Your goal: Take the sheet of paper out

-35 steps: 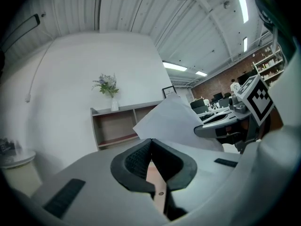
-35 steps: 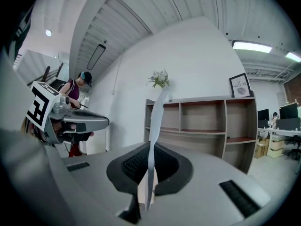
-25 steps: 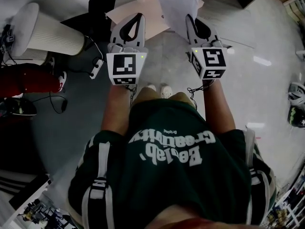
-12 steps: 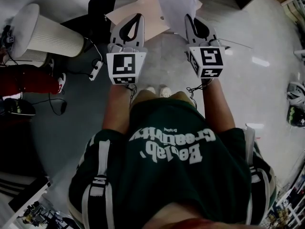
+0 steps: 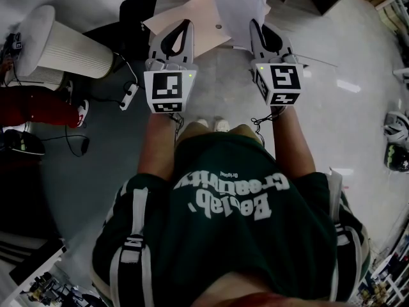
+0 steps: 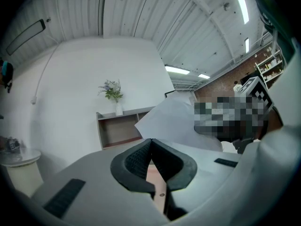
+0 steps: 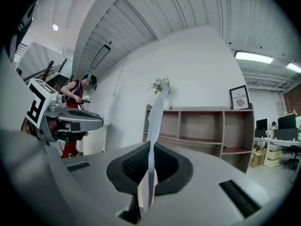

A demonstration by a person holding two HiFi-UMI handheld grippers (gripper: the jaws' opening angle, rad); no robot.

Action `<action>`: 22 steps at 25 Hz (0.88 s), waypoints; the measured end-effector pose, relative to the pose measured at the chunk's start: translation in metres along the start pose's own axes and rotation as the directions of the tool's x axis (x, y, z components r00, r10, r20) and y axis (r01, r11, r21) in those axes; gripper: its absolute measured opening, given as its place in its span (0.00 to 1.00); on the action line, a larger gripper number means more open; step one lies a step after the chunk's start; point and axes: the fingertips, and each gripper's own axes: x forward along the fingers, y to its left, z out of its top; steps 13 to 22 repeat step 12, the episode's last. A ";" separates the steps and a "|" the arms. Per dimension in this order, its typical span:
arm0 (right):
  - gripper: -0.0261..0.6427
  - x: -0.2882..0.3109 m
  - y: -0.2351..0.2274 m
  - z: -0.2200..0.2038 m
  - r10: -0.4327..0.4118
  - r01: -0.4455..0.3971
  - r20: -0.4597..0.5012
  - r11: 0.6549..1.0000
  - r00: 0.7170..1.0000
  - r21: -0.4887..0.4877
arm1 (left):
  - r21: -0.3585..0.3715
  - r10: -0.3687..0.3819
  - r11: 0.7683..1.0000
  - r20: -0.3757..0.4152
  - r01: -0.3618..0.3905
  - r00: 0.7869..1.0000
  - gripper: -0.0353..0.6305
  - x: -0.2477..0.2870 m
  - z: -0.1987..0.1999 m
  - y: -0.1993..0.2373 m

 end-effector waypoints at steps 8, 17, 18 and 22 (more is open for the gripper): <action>0.09 -0.002 0.001 0.009 -0.006 0.006 0.005 1.000 1.000 -0.007 | -0.027 0.008 1.000 0.006 -0.008 1.000 0.08 -0.005 0.006 0.010; 0.09 -0.005 -0.003 0.019 -0.017 0.017 0.017 1.000 1.000 -0.013 | -0.022 0.016 1.000 0.012 -0.015 1.000 0.08 -0.007 0.014 0.011; 0.09 -0.005 -0.003 0.019 -0.017 0.017 0.017 1.000 1.000 -0.013 | -0.022 0.016 1.000 0.012 -0.015 1.000 0.08 -0.007 0.014 0.011; 0.09 -0.005 -0.003 0.019 -0.017 0.017 0.017 1.000 1.000 -0.013 | -0.022 0.016 1.000 0.012 -0.015 1.000 0.08 -0.007 0.014 0.011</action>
